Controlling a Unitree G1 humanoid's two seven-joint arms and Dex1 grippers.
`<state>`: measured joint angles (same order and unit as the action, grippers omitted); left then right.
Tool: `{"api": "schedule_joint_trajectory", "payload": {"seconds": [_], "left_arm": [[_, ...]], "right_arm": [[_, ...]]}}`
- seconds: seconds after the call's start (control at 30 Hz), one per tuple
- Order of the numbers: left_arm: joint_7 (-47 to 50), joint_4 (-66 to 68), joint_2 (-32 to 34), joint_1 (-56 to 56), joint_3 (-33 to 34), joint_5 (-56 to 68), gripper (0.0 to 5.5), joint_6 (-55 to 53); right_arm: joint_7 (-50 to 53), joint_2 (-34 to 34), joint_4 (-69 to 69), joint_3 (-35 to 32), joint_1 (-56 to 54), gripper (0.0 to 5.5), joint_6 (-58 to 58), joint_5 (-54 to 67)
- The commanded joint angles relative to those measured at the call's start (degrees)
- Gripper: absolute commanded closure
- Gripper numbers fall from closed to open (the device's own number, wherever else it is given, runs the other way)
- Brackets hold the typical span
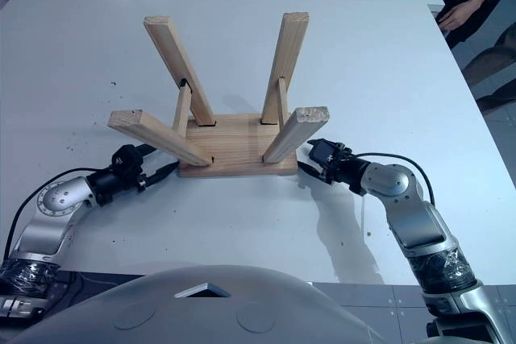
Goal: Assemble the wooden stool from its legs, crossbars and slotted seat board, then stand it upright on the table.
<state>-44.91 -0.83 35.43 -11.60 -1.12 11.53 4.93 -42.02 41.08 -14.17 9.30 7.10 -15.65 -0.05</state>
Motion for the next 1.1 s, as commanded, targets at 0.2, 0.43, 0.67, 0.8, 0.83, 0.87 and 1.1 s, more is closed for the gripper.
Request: {"api": "schedule_joint_trajectory", "payload": {"seconds": [0.2,0.43,0.67,0.8,0.83,0.87,1.1], "left_arm": [[-0.7,-0.5,2.3,-2.0,5.3,0.9,2.53,-1.3],[-0.5,0.6,2.2,-2.8,4.7,-1.5,2.53,0.4],[1.9,1.8,1.6,-4.1,2.5,-6.9,2.53,3.6],[2.9,2.7,1.4,-3.8,2.5,-7.3,2.53,4.1],[2.8,2.6,1.5,-3.9,2.5,-7.1,2.53,4.1],[2.6,2.4,1.6,-4.0,2.5,-6.9,2.34,4.0],[0.2,1.2,2.9,-4.0,1.5,-6.1,1.93,3.3]], "right_arm": [[-3.1,4.9,4.7,-3.5,0.2,2.70,3.0,-0.6],[-3.8,5.8,6.4,-3.6,0.0,2.70,4.8,-1.0],[-4.3,6.1,5.2,-2.6,1.8,2.70,5.4,-1.8],[-4.4,6.2,4.6,-2.4,2.6,2.70,5.6,-1.9],[-4.4,6.2,4.5,-2.4,2.6,2.70,5.6,-1.8],[-4.3,6.2,4.4,-2.3,2.6,2.72,5.5,-1.8],[-3.8,6.2,4.2,-2.9,2.6,2.72,4.9,-1.6]]}}
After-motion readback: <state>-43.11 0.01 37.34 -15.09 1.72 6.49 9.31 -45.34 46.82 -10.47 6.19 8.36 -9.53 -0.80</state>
